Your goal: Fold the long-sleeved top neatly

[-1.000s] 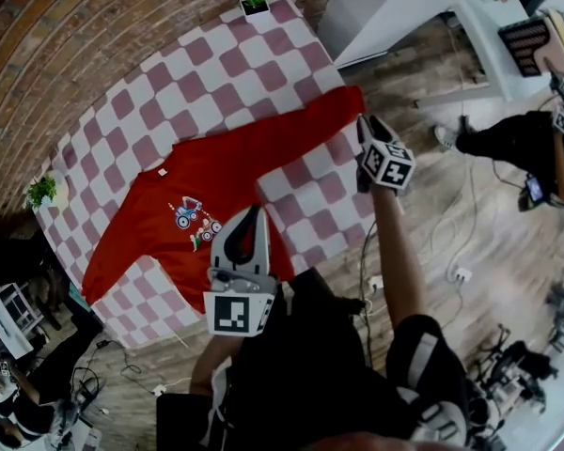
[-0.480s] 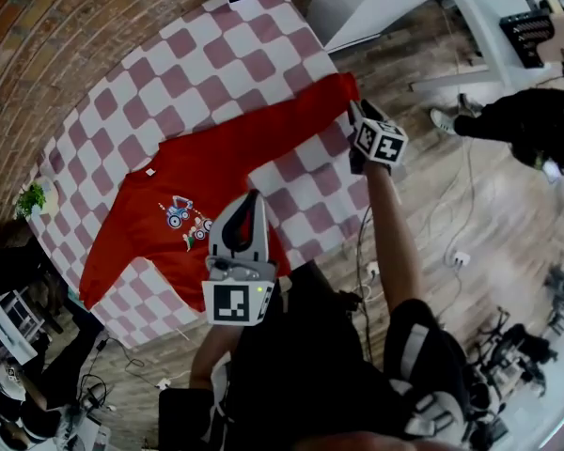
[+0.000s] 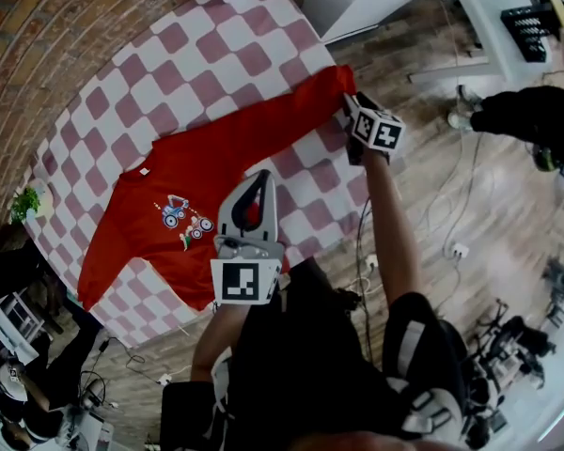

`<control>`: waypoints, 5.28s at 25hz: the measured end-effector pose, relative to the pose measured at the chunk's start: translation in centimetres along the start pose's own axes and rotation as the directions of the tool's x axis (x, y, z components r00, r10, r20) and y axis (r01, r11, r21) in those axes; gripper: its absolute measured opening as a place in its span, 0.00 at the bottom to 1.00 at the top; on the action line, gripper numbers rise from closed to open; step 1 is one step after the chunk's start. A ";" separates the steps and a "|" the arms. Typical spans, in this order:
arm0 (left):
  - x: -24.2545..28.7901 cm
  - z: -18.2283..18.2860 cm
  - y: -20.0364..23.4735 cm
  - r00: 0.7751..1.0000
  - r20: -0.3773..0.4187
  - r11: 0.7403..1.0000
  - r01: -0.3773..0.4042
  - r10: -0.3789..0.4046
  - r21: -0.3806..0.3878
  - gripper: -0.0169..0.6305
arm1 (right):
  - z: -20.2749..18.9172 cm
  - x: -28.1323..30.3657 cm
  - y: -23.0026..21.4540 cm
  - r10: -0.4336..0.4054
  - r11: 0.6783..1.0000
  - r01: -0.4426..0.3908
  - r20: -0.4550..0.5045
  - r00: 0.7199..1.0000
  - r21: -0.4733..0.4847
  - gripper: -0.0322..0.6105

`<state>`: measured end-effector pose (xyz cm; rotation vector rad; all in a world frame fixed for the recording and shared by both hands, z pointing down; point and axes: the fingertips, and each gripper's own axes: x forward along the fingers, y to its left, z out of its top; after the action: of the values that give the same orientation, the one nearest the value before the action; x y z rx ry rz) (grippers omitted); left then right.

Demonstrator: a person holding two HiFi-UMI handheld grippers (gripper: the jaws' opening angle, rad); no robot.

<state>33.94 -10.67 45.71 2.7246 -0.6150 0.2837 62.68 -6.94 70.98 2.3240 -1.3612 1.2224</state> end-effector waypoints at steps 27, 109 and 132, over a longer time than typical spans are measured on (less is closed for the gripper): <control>-2.7 1.2 -0.4 0.998 0.032 0.999 -0.050 0.050 -0.009 0.04 | 2.1 -2.2 2.5 0.015 0.985 -0.014 0.007 1.000 -0.174 0.14; -60.8 -7.6 8.1 0.794 0.163 0.808 -0.558 0.586 -0.188 0.04 | -46.3 -26.8 49.4 0.394 0.012 -0.233 -0.209 0.895 -0.972 0.14; -62.1 -8.0 7.5 0.827 0.174 0.843 -0.506 0.534 -0.182 0.04 | -46.8 -32.2 51.0 0.479 0.307 -0.491 -0.314 0.820 -0.815 0.15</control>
<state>-25.43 9.40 38.84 2.4278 -1.3978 0.0615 -11.73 9.39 65.79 1.1555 -2.1062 0.3445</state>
